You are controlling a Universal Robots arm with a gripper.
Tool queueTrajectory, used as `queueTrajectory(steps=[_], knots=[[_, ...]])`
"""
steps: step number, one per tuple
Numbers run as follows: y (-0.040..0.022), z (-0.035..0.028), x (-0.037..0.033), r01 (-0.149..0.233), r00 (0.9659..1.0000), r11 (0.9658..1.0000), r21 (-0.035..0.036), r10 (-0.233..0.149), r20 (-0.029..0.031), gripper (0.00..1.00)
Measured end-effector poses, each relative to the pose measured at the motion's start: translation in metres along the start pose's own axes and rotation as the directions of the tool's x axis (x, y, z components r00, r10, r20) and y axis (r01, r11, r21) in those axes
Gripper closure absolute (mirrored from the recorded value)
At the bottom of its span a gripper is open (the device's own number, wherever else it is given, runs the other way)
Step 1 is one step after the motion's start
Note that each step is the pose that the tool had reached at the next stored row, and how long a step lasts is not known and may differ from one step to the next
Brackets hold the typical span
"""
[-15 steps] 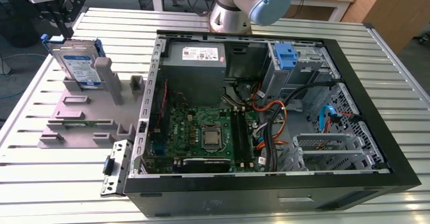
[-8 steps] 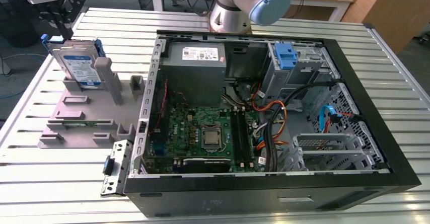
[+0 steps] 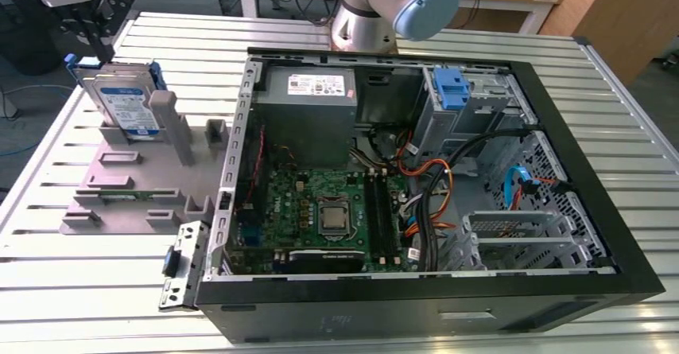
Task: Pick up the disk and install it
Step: 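Pick up the disk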
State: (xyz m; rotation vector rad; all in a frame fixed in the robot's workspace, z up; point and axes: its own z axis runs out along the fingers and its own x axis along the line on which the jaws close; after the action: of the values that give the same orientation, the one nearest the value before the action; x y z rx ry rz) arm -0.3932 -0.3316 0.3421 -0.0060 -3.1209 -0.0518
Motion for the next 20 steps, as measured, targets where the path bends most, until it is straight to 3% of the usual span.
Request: queueTrajectory(steps=[20], knots=[[0.0000,0.0011,0.0025,0.009,1.0000,1.0000,0.0002,-0.009,-0.0004,0.89]])
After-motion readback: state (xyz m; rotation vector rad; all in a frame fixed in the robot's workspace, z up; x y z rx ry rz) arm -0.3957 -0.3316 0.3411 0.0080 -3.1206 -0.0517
